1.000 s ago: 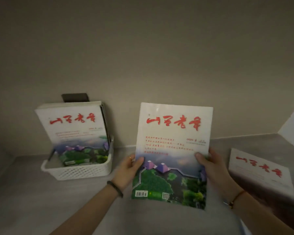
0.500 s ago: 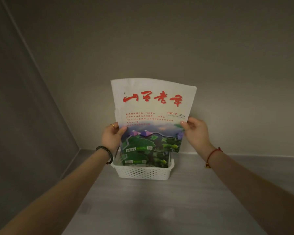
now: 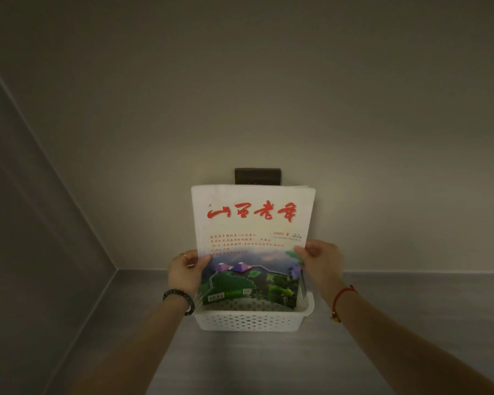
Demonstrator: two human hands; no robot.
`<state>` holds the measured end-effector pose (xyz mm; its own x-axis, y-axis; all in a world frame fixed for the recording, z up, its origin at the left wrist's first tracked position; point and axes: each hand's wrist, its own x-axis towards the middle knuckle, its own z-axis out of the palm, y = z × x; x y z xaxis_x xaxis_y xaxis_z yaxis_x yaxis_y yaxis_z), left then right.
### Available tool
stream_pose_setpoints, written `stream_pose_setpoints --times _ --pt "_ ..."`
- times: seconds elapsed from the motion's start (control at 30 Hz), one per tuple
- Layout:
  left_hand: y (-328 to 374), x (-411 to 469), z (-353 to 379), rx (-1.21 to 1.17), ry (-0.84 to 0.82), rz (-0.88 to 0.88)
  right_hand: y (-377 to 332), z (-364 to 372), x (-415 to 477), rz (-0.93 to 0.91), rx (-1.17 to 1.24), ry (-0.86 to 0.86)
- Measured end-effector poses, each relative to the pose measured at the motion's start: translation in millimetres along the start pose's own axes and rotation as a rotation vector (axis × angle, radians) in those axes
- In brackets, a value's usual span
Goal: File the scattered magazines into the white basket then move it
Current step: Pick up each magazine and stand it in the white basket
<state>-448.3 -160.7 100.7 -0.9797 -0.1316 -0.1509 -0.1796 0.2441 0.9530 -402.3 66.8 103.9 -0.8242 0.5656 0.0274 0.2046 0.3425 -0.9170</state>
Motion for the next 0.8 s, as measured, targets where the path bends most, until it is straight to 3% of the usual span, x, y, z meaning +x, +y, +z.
stream_pose_setpoints --times 0.37,0.67,0.8 --pt "-11.4 -0.4 11.3 0.001 0.198 -0.053 13.2 9.9 4.2 0.089 0.018 0.039" --pt "0.0 -62.9 49.3 0.065 -0.083 0.228 51.7 -76.3 -27.1 0.062 0.003 0.037" --pt "2.9 -101.0 103.8 0.043 -0.276 0.220 90.0 -156.2 -42.2 0.106 0.013 0.119"
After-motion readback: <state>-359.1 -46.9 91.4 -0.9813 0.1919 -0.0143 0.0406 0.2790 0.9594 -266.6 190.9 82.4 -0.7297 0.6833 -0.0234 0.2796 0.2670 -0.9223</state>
